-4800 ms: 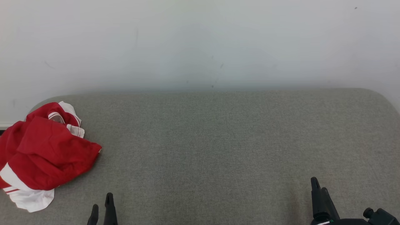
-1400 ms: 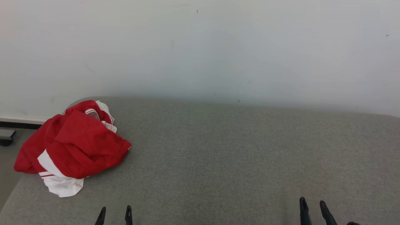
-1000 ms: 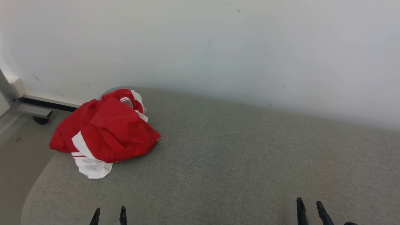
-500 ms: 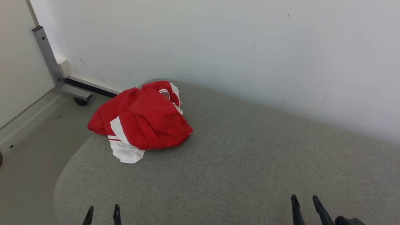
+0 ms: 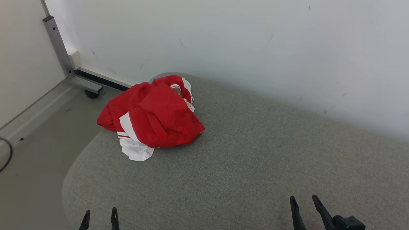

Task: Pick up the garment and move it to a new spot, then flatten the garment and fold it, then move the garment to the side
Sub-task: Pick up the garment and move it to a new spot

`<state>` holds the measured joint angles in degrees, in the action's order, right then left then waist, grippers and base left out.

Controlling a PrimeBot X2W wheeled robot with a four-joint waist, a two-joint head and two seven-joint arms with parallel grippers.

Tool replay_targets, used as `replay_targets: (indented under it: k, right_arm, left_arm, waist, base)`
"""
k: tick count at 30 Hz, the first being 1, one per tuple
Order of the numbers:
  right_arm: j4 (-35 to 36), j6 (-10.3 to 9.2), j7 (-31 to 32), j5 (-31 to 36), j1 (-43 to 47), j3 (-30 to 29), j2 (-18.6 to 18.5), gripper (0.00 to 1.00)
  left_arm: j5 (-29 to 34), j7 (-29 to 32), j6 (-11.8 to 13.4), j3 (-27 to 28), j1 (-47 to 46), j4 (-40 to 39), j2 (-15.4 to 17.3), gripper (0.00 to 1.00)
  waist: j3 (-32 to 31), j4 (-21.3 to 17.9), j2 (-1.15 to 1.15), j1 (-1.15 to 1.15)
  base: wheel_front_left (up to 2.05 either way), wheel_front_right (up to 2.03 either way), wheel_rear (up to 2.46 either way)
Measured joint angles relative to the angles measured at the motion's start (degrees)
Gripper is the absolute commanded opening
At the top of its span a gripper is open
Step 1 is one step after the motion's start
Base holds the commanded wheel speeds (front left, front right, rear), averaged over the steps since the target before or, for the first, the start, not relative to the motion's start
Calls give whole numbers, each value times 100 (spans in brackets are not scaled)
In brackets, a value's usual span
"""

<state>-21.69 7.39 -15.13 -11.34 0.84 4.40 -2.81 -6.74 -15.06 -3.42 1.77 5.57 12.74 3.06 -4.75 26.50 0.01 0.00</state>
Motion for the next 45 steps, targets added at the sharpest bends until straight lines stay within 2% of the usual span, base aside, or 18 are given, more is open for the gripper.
replay_targets:
  k: [7,12,17,21,25,32,35,38,45]
  right_arm:
    - [1,0,0,27,-10,0,0,100]
    - [36,0,0,-8,-2,-5,0,100]
    - [44,1,0,-7,131,-12,0,100]
    - [147,1,63,58,291,36,0,100]
    - [445,1,287,256,301,98,3,100]
    - [1131,1,728,586,282,250,-74,100]
    - [1461,1,922,600,320,379,-197,100]
    - [1695,1,1027,602,349,492,-289,100]
    - [2309,7,1355,589,520,658,-424,100]
  left_arm:
    - [-153,1,-10,-22,-25,169,-9,100]
    - [-276,2,-71,-182,-436,738,-11,100]
    - [-457,287,-176,-287,-1418,1477,-13,100]
    - [-749,856,-272,-402,-2348,2153,-16,100]
    - [-1025,1214,-279,-289,-3272,2630,-10,100]
    - [-1379,1862,-105,-22,-4531,3434,102,100]
    - [-1738,2350,-164,140,-4915,3753,90,100]
    - [-1811,2496,-159,209,-5144,3861,141,100]
    - [-1860,2919,126,349,-5584,4162,572,100]
  waist:
    - [21,17,0,0]
    - [49,34,0,0]
    - [112,82,0,0]
    - [155,94,0,0]
    - [242,6,-1,0]
    - [535,-395,-1,1]
    - [700,-645,0,1]
    - [811,-810,0,2]
    - [1191,-1344,0,2]
  base:
    - [0,0,0]
    - [0,0,0]
    - [0,0,0]
    - [0,0,0]
    - [0,0,0]
    - [0,0,0]
    - [0,0,0]
    - [0,0,0]
    - [0,0,0]
